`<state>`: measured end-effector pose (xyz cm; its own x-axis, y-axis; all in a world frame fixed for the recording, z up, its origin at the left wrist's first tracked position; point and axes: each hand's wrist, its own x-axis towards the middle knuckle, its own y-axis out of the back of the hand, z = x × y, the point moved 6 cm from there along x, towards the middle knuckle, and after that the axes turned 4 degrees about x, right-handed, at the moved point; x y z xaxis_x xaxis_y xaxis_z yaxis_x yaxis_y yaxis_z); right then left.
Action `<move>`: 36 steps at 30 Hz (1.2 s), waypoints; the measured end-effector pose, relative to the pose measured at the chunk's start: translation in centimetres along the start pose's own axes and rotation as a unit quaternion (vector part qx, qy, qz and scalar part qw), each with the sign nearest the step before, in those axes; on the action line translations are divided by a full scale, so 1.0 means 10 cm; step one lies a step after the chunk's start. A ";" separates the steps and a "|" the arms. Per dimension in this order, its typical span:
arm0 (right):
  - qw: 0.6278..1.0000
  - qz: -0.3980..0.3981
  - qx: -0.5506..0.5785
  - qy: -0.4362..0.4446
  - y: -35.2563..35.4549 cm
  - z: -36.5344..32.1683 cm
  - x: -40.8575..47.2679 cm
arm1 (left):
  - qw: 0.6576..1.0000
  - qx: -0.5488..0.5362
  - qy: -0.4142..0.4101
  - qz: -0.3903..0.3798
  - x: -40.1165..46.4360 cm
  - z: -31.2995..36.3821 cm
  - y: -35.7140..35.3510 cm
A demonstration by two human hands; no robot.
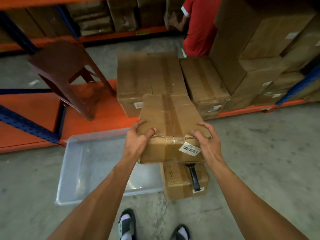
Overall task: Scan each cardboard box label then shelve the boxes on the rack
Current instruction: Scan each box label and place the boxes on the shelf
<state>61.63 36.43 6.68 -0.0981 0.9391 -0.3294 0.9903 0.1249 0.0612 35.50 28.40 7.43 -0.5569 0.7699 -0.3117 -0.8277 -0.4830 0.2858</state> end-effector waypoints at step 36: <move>0.903 0.060 0.138 0.402 -0.87 -5.45 -3.43 | 0.901 -0.070 -0.420 0.078 -2.63 5.07 3.50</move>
<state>50.95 20.60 68.83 0.0807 0.8831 0.4621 0.9746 0.0273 -0.2223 24.69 12.41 71.52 -0.4672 0.7031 0.5361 -0.7767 -0.6161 0.1311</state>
